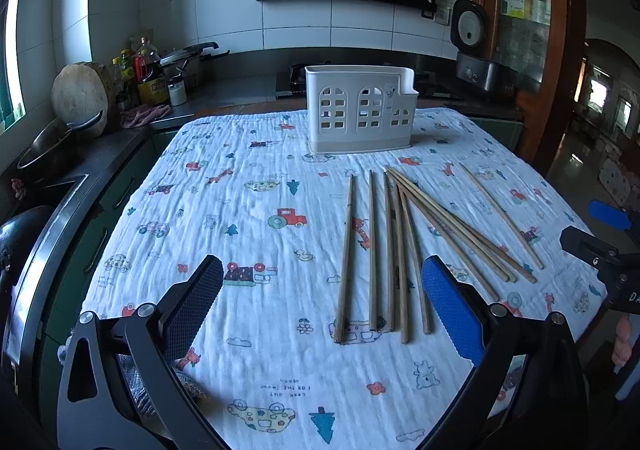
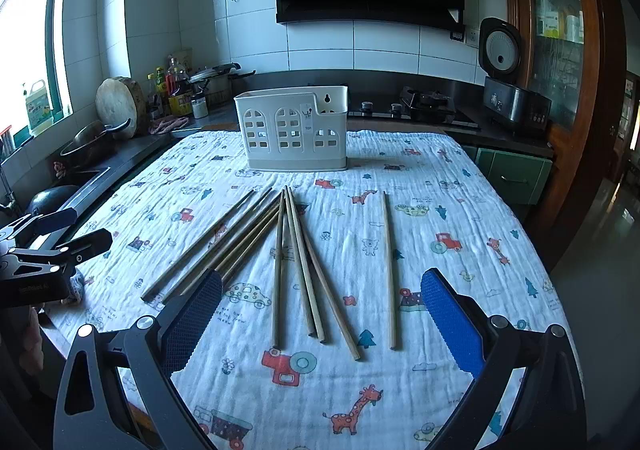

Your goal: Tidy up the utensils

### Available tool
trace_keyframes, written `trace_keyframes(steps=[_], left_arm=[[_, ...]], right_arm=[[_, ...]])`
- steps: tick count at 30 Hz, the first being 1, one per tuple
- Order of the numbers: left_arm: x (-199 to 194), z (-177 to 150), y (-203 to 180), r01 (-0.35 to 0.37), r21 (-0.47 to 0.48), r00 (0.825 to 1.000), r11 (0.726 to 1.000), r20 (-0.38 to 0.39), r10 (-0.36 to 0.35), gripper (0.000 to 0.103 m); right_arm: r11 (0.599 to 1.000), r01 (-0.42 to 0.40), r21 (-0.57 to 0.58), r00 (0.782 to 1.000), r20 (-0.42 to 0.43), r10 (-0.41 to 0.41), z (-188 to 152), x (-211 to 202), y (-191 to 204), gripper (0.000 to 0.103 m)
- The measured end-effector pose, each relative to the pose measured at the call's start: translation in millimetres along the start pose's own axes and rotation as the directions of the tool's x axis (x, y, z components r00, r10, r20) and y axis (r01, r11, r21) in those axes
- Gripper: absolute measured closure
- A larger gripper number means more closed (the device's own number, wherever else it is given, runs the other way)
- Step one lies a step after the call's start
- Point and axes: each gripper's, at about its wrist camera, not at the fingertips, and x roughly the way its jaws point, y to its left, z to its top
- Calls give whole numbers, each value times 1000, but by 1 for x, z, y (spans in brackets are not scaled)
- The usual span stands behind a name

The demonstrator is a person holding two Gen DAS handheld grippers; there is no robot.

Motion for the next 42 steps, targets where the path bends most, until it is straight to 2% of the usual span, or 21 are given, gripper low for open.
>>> trace_keyframes(steps=[21, 33, 35, 41, 42], left_arm=[[14, 0, 11, -1, -39, 1000, 999, -17, 1, 6], [43, -2, 12, 13, -43, 997, 999, -74, -16, 13], [49, -2, 10, 13, -33, 996, 999, -88, -16, 17], [69, -4, 5, 41, -25, 990, 999, -132, -44, 29], [72, -5, 5, 42, -29, 990, 999, -137, -46, 32]], right_arm=[[1000, 0, 11, 1000, -21, 0, -6, 12, -15, 7], [1000, 13, 24, 998, -54, -12, -9, 27, -29, 8], [999, 17, 27, 998, -66, -15, -11, 32, -31, 8], [999, 6, 37, 994, -106, -2, -18, 46, -38, 21], [999, 1, 35, 993, -115, 3, -19, 49, -39, 25]])
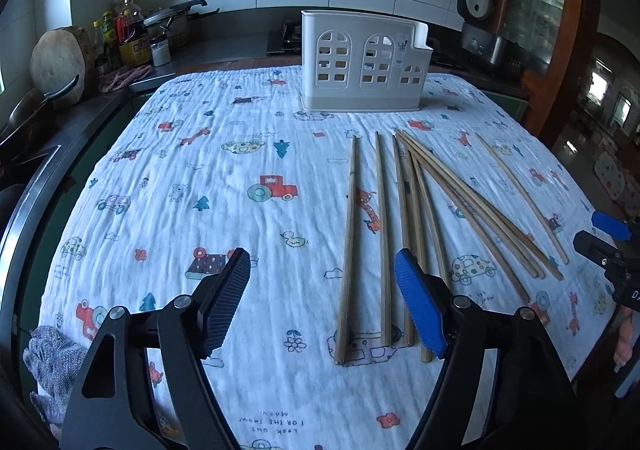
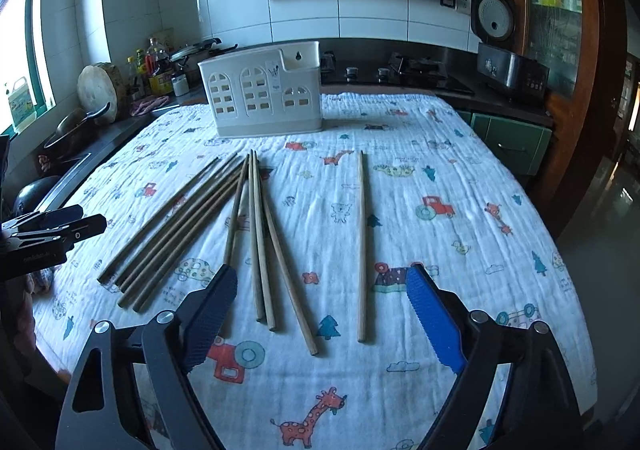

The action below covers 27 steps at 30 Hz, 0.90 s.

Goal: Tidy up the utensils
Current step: 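Lower the left tool onto one chopstick while the right tool lowers onto another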

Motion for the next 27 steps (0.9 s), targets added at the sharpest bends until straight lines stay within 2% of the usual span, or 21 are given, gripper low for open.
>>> trace_keyframes(steps=[4, 6, 15, 21, 27], left_arm=[[9, 0, -1, 19, 1, 1000, 1000, -22, -19, 39], [14, -1, 0, 25, 2, 999, 1000, -37, -25, 44], [30, -3, -6, 91, 18, 993, 996, -79, -89, 66], [39, -5, -10, 133, 25, 987, 991, -99, -130, 81], [48, -4, -10, 136, 23, 985, 990, -115, -132, 88]], right_arm=[[1000, -3, 26, 1000, -20, 4, -2, 12, -7, 35], [999, -13, 38, 999, -39, 15, -3, 19, -11, 45], [997, -3, 74, 997, -74, 8, -5, 35, -22, 75], [996, -2, 84, 996, -86, 10, -6, 42, -26, 80], [997, 17, 76, 995, -95, -9, -9, 47, -26, 88]])
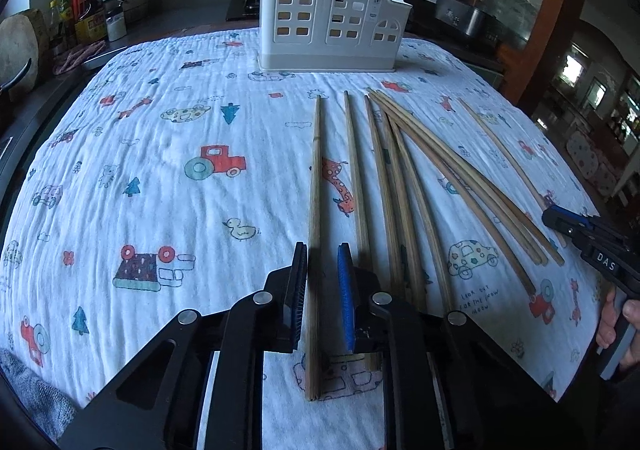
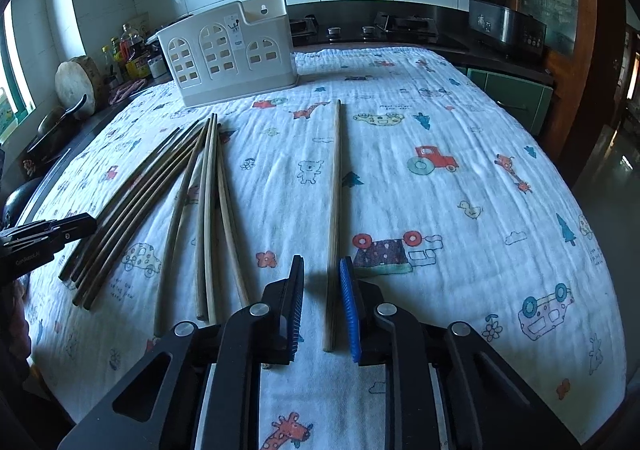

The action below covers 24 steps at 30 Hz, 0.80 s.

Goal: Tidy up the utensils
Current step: 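Lower the left tool onto one chopstick while the right tool lowers onto another, then close the left tool on a wooden chopstick while the right tool closes on another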

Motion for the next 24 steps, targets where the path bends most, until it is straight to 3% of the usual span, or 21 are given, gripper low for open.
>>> trace_keyframes(steps=[8, 14, 24], left_arm=[[5, 1, 1, -25, 4, 1000, 1000, -8, 25, 89], [5, -1, -10, -95, 54, 995, 994, 6, 95, 95], [-21, 12, -5, -85, 33, 995, 996, 47, 83, 97]], right_arm=[[1000, 13, -1, 1000, 7, -13, -2, 0, 0, 89], [999, 46, -17, 999, 21, -46, -4, 2, 3, 96], [998, 59, -22, 995, 86, -57, 6, -20, 1, 96]])
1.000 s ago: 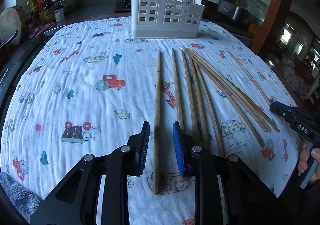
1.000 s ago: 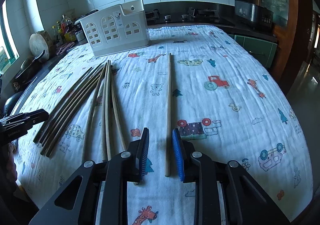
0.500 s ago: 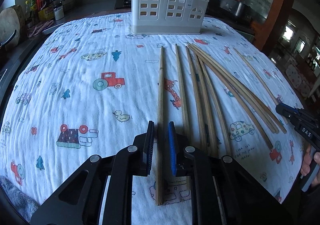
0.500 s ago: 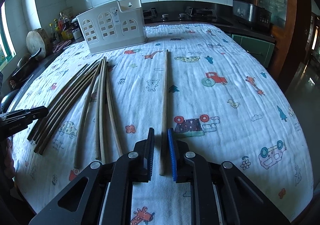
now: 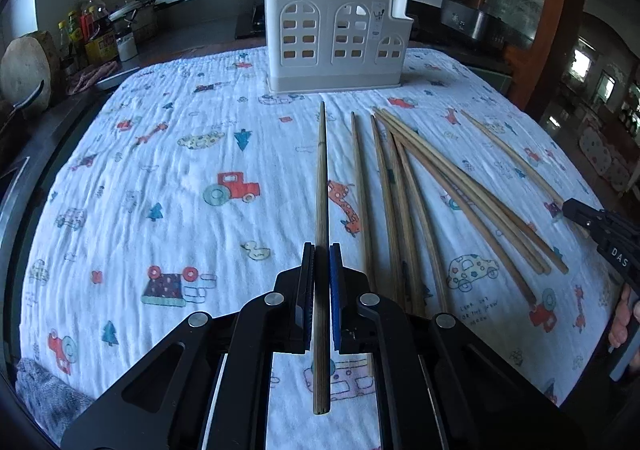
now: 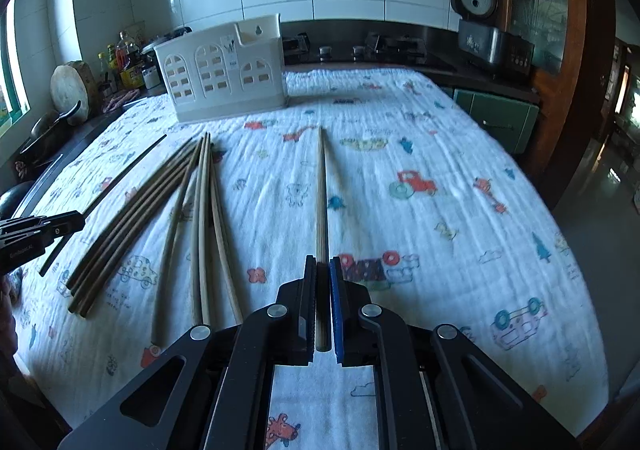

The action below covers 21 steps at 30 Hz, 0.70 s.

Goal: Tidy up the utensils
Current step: 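Close the left tool on a wooden chopstick while the right tool closes on another, then lift both held chopsticks and carry them over the white utensil holder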

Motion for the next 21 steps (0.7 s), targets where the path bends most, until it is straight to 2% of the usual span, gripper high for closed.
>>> trace_keyframes(steps=[7, 10, 16, 21], left_arm=[[-33, 22, 5, 86, 13, 995, 996, 42, -86, 97], [-41, 26, 3, 79, 45, 996, 996, 47, -81, 97], [-46, 22, 6, 101, 43, 994, 994, 35, -103, 97], [-48, 24, 2, 76, 74, 996, 994, 30, -79, 97]], right_arm=[[1000, 3, -26, 992, 127, 0, 29, -40, 3, 96], [998, 7, -56, 983, 183, 4, 47, -56, 7, 96], [997, -28, -74, 977, 209, 43, 60, -63, 13, 96], [996, -37, -83, 975, 215, 54, 63, -63, 19, 96]])
